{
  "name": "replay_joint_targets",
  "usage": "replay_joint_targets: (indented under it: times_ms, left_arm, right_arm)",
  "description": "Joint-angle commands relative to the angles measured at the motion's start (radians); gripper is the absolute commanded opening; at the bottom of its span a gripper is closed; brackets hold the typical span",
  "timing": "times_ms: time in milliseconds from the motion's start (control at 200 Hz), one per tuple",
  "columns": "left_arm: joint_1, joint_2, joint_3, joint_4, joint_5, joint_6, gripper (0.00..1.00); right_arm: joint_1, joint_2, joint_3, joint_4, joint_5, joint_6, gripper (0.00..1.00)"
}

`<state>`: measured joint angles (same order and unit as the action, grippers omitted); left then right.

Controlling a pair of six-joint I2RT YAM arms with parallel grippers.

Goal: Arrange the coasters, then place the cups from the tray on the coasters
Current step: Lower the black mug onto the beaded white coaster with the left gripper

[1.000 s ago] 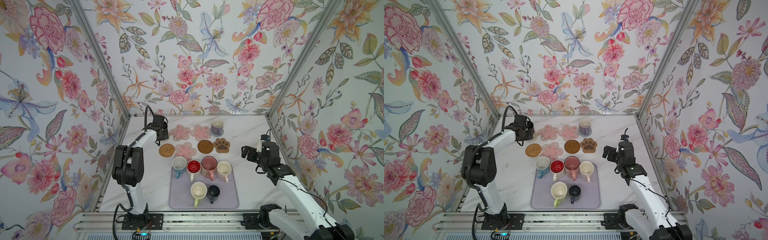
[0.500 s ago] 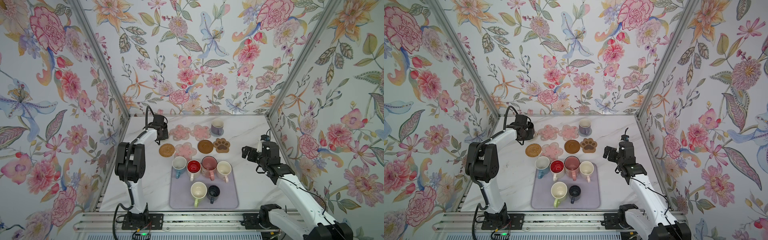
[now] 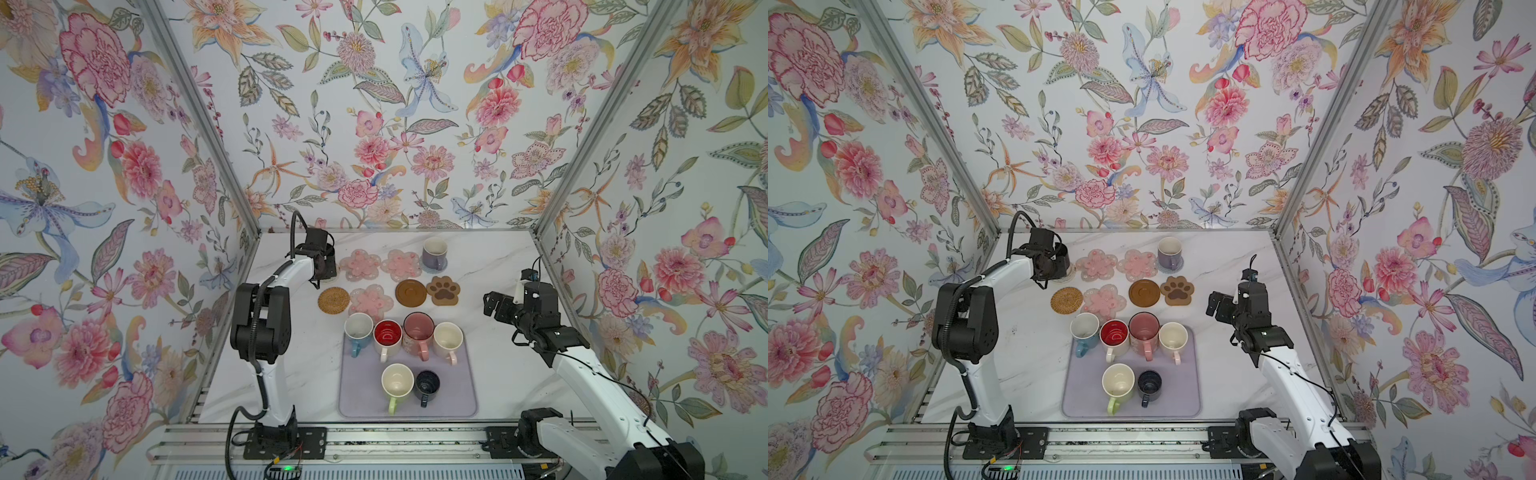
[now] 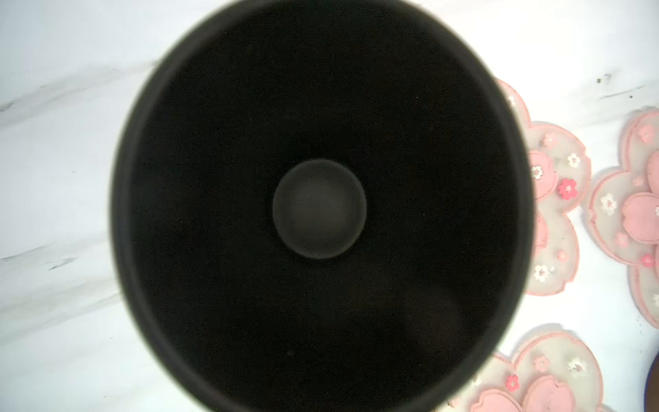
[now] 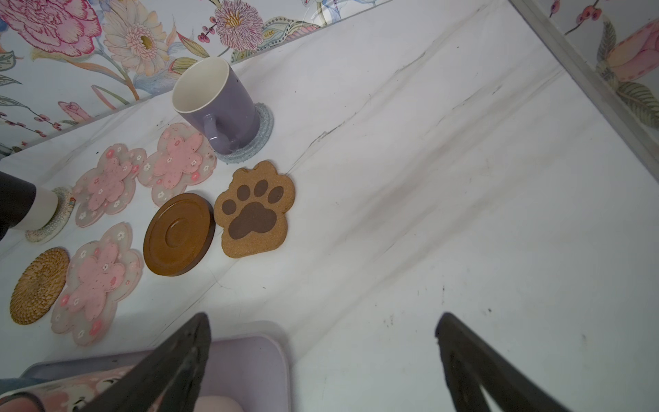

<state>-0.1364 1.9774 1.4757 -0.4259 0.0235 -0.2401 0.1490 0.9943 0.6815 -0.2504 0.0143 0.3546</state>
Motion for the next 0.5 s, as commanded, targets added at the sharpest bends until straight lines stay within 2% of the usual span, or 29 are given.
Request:
replay_joint_targets:
  times_ms: [0,495]
  left_arm:
    - [0.01,0.001,0.051,0.031,0.02,0.007,0.0]
    - [0.01,0.033,0.049,-0.001,-0.002,0.004,0.0]
  right_arm:
    - [-0.004,0.008,0.024,-0.012,-0.008,-0.008,0.99]
    - [-0.005,-0.002,0.02,-0.009,-0.013,-0.005,0.99]
